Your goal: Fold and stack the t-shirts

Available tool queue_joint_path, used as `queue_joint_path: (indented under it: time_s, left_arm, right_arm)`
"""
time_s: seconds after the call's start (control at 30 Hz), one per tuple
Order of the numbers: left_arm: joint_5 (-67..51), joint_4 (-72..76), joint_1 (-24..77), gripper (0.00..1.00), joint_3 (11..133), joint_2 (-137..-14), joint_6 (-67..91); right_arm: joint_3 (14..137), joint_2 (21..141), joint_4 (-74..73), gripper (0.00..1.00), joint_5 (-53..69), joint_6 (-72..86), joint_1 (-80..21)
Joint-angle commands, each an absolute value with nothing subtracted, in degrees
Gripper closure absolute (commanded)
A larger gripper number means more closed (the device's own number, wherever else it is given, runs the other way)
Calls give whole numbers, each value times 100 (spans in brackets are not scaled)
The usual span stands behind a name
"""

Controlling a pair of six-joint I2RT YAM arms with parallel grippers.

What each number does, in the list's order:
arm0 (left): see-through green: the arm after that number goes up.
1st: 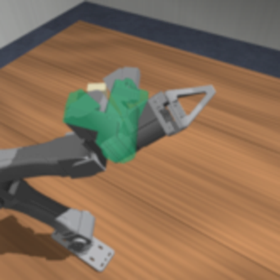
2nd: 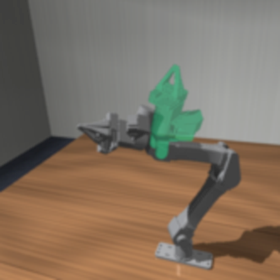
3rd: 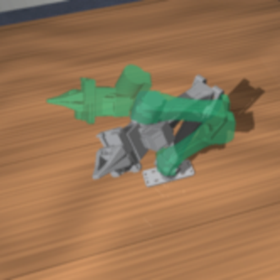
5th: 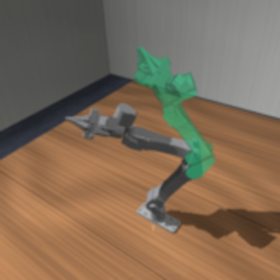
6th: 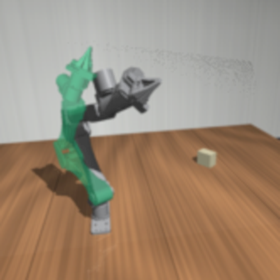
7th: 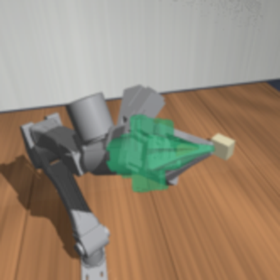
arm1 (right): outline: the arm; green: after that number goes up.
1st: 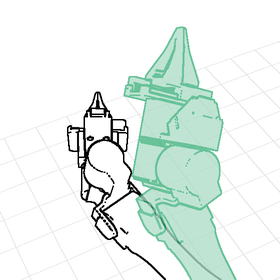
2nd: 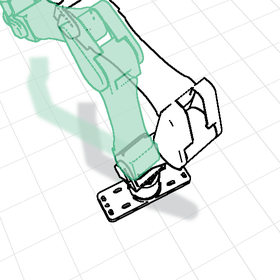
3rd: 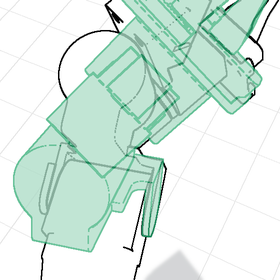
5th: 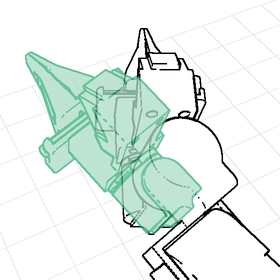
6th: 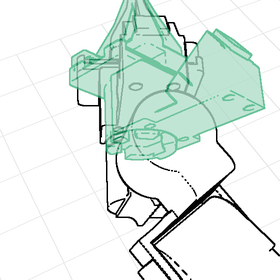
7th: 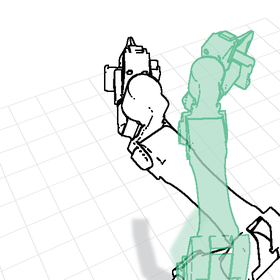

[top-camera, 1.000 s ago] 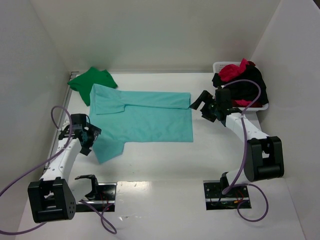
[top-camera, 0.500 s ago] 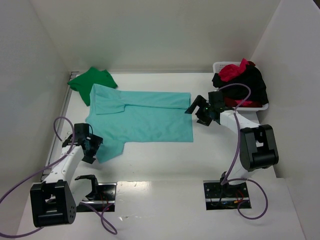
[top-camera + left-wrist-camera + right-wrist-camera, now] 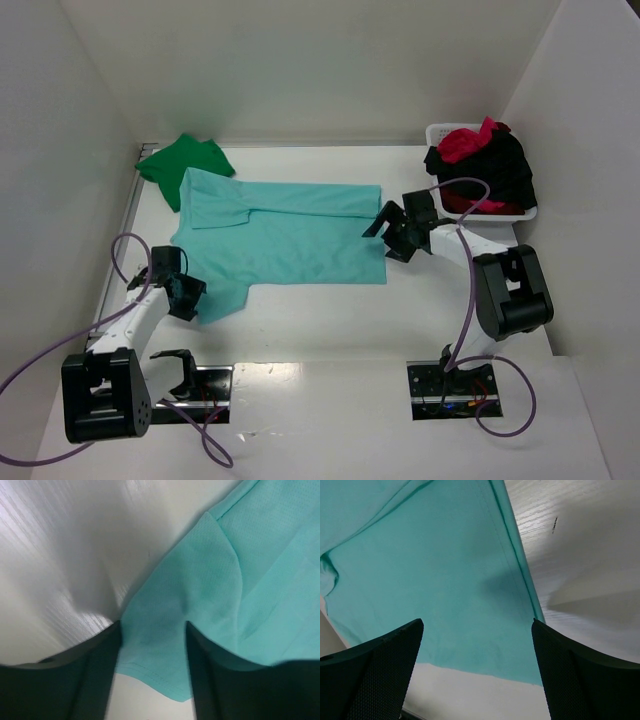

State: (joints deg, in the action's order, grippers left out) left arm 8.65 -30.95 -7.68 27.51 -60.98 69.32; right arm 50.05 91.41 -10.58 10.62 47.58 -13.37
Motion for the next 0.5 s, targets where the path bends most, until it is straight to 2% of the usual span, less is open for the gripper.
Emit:
queue_joint_path:
  time_s: [0.0,0.13,0.33,0.37,0.47]
  left_arm:
    - [826,-3032,-747,45,2691,-6144,6961]
    - [826,-3085,-747,57,2742,-6214,6961]
    - [826,-3190,-694,95,2830,-6302,6961]
    - [826,-3190,-694,99,2847,-6302,6961]
    - [826,-3243,-678,100,2892,-6354,6961]
  right_arm:
    - [4931,8956,-1004,6,896,4950,-1354]
    - [4852,8938,-1037,6,844,5170,-1354]
    - [4562,8833,-896,7,721,5449,-1354]
    - [4562,8833,-896,8,721,5449,-1354]
    - [4562,8947,-910,15,782,5449,-1354]
